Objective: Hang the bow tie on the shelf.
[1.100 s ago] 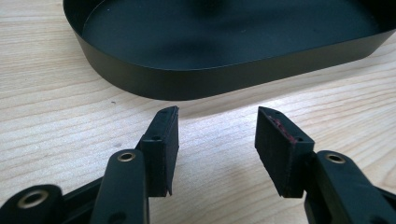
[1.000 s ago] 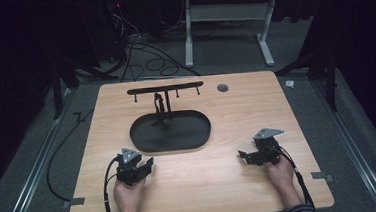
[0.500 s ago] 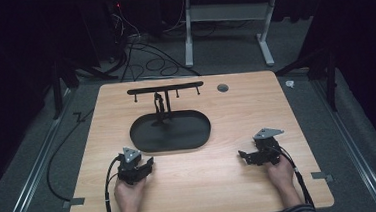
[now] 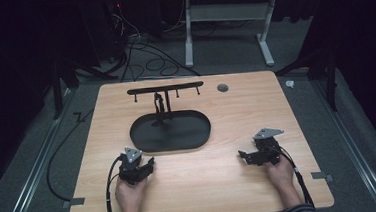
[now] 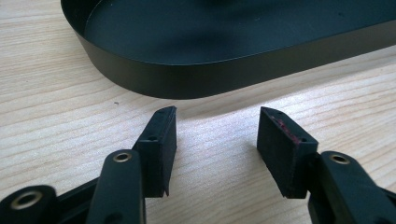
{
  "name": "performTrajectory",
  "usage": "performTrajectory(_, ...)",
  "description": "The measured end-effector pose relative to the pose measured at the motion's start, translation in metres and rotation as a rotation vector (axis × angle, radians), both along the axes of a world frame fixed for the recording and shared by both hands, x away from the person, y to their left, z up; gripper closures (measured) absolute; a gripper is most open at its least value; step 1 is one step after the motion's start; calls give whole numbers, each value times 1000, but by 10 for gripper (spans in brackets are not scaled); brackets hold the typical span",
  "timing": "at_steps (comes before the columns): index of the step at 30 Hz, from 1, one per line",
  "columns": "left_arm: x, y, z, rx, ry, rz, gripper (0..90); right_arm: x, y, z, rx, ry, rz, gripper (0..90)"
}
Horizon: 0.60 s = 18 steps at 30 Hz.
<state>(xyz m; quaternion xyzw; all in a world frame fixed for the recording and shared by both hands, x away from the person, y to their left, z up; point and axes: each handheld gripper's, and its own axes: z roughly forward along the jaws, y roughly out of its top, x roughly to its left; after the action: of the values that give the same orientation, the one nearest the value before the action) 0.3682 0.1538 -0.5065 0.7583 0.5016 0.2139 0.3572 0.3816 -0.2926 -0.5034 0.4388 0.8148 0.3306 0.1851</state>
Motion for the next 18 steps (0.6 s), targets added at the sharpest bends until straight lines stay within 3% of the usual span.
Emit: performTrajectory(18, -1, -5, -1, 19, 1, 0, 382, 0, 0, 0, -2, 2, 0, 144)
